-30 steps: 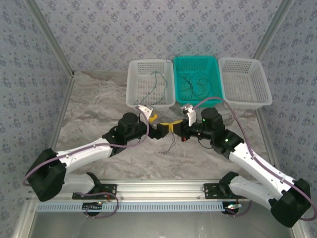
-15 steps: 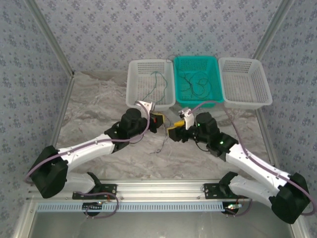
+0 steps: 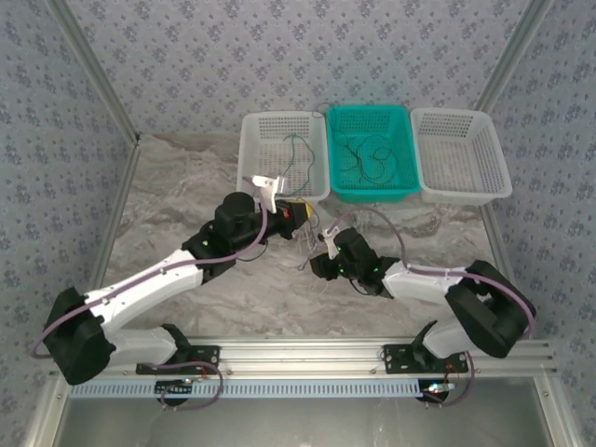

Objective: Untangle the cables

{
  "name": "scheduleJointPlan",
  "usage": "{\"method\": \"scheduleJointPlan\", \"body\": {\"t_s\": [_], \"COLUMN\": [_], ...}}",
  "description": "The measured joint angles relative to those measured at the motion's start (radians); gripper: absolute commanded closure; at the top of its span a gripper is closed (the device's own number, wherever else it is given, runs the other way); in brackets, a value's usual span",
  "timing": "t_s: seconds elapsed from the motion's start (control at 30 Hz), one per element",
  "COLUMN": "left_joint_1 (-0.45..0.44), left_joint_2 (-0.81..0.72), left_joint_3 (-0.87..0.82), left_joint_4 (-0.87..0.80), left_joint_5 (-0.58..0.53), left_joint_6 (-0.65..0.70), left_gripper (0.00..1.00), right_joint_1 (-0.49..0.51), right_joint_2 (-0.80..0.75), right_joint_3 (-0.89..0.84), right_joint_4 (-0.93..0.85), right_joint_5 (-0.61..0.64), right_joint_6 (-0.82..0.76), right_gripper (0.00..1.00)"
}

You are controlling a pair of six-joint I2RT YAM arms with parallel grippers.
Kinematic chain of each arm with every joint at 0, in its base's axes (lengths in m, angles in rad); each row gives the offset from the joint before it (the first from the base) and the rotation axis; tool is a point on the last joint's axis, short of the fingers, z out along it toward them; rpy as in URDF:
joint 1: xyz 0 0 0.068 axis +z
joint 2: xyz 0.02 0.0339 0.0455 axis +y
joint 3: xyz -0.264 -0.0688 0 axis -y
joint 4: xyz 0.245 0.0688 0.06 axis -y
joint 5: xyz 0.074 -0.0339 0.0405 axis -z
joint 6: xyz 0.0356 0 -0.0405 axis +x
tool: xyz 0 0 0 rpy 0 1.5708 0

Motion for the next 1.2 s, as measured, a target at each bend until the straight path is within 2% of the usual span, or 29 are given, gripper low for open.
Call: {"method": "scheduleJointPlan", "body": {"t_s": [0.1, 0.23, 0.37, 0.47, 0.57, 0.67, 0.73, 0.83, 0.93, 1.03, 1.1, 1.2], "left_joint_1": [0.000, 0.006, 0.052, 0.091, 0.100, 0.100, 0.100, 0.100, 0.100, 0.099, 0.098, 0.085], "left_joint_2": [-0.055, -0.147, -0.265, -0.327, -0.349, -0.343, -0.317, -0.273, -0.239, -0.219, -0.211, -0.203], "left_joint_3": [0.065, 0.148, 0.168, 0.150, 0.114, 0.095, 0.088, 0.076, 0.076, 0.076, 0.077, 0.077], "left_joint_4": [-0.090, -0.221, -0.311, -0.331, -0.336, -0.341, -0.341, -0.342, -0.339, -0.335, -0.335, -0.334], "left_joint_5": [-0.040, -0.142, -0.243, -0.279, -0.279, -0.255, -0.229, -0.180, -0.138, -0.106, -0.088, -0.067], "left_joint_6": [0.017, 0.058, 0.079, 0.079, 0.079, 0.079, 0.079, 0.079, 0.078, 0.078, 0.078, 0.078], "left_gripper": [1.00, 1.00, 1.00, 1.00, 1.00, 1.00, 1.00, 1.00, 1.00, 1.00, 1.00, 1.00], "right_joint_1": [0.000, -0.004, -0.019, -0.028, -0.030, -0.030, -0.029, -0.023, -0.007, 0.005, 0.007, 0.006], "right_joint_2": [0.049, 0.059, 0.029, -0.024, -0.114, -0.243, -0.330, -0.419, -0.437, -0.410, -0.368, -0.282], "right_joint_3": [-0.001, -0.017, -0.052, -0.064, -0.064, -0.064, -0.061, -0.038, 0.006, 0.031, 0.043, 0.068], "right_joint_4": [0.005, 0.004, -0.006, -0.037, -0.069, -0.086, -0.088, -0.088, -0.082, -0.048, -0.030, -0.010], "right_joint_5": [0.042, 0.097, 0.137, 0.148, 0.144, 0.115, 0.089, 0.039, -0.003, -0.034, -0.064, -0.103], "right_joint_6": [0.040, 0.080, 0.105, 0.109, 0.106, 0.083, 0.056, -0.002, -0.105, -0.260, -0.394, -0.571], "right_gripper": [0.90, 0.92, 0.93, 0.90, 0.79, 0.46, 0.35, 0.31, 0.29, 0.29, 0.20, 0.18]}}
